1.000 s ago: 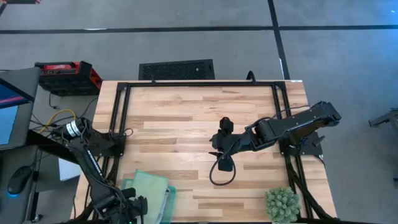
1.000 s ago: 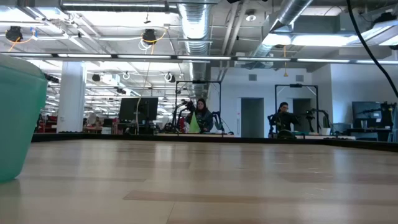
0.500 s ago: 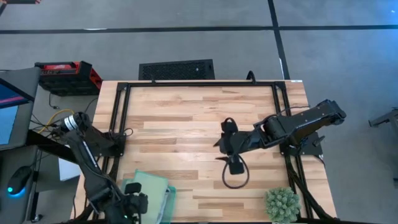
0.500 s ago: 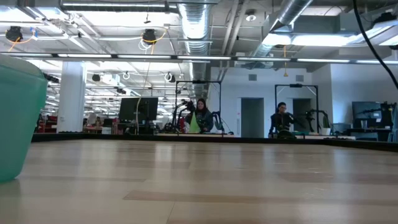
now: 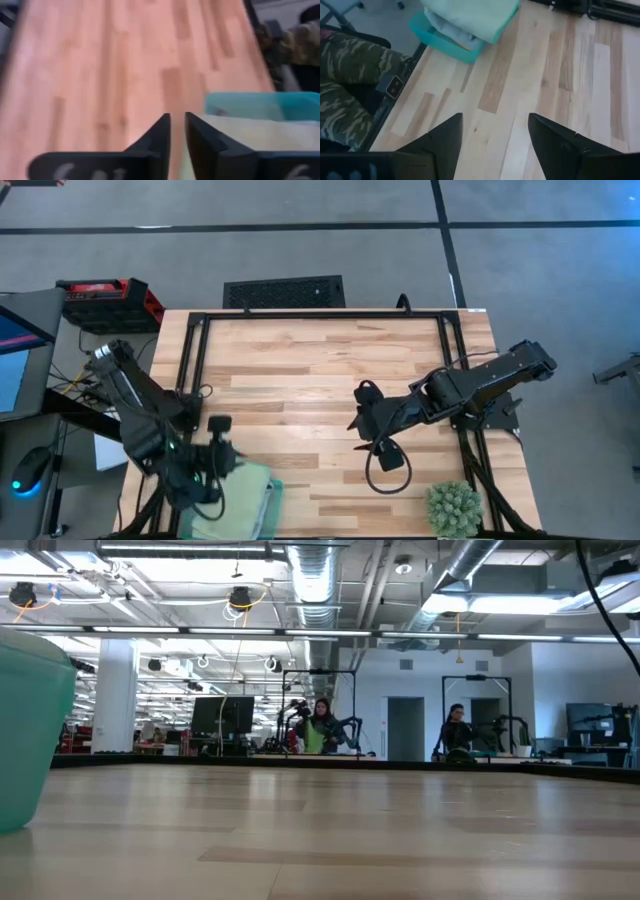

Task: Fold microfiber towels
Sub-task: Return to Home Position

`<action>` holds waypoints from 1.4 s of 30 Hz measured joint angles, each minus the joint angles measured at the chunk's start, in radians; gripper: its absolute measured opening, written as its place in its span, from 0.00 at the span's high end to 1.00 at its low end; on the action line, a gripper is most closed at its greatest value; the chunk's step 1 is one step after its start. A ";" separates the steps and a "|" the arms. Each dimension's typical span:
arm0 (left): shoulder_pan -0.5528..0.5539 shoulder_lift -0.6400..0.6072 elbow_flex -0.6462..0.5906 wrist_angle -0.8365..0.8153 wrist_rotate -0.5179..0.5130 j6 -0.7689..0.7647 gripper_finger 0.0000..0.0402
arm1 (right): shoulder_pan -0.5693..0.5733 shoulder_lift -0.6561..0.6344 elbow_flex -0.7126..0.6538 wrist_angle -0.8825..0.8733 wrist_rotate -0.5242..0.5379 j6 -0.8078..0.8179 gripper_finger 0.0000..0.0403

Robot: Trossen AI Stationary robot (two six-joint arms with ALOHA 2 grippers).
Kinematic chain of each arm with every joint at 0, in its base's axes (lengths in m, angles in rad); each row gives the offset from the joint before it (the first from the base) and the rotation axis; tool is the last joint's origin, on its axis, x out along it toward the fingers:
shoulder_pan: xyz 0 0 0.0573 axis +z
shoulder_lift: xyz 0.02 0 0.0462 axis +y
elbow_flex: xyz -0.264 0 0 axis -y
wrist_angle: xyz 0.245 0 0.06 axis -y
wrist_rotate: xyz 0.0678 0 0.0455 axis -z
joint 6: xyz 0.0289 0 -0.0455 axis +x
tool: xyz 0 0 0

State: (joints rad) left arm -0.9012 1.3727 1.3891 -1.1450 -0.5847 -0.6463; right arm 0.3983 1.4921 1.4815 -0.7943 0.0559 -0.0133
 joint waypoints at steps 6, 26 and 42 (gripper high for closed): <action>0.043 -0.159 -0.096 -0.001 -0.111 0.150 0.98 | -0.015 -0.008 0.000 -0.145 0.000 -0.023 0.51; 0.368 -0.871 -0.617 0.383 -0.047 0.493 1.00 | -0.204 -0.451 -0.265 -0.090 -0.009 -0.111 0.93; 0.387 -1.290 -0.909 0.611 -0.097 0.518 1.00 | -0.343 -0.885 -0.873 0.452 -0.178 -0.055 0.95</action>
State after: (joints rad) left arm -0.5140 0.0828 0.4803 -0.5344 -0.6821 -0.1282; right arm 0.0555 0.6076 0.6085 -0.3425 -0.1223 -0.0681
